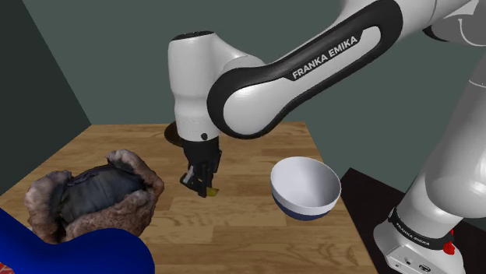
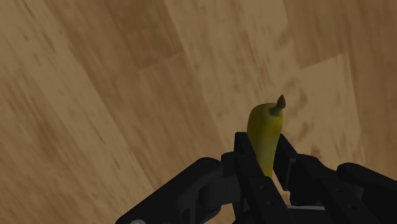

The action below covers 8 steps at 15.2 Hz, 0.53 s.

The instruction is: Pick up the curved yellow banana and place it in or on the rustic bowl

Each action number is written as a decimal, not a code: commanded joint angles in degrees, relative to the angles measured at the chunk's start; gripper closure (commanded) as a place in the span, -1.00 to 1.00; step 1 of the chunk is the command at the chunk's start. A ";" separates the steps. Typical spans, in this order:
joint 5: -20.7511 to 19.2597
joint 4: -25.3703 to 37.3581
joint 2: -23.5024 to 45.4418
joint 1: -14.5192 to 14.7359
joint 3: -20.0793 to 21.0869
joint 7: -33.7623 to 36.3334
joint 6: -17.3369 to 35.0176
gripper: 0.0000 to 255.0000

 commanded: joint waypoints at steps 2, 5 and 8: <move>0.98 1.40 -1.14 -0.29 0.07 -0.65 -2.25 1.00; 1.66 3.00 -1.99 -0.46 0.11 -1.03 -4.45 1.00; 2.21 4.71 -2.69 -0.59 0.11 -1.33 -6.68 1.00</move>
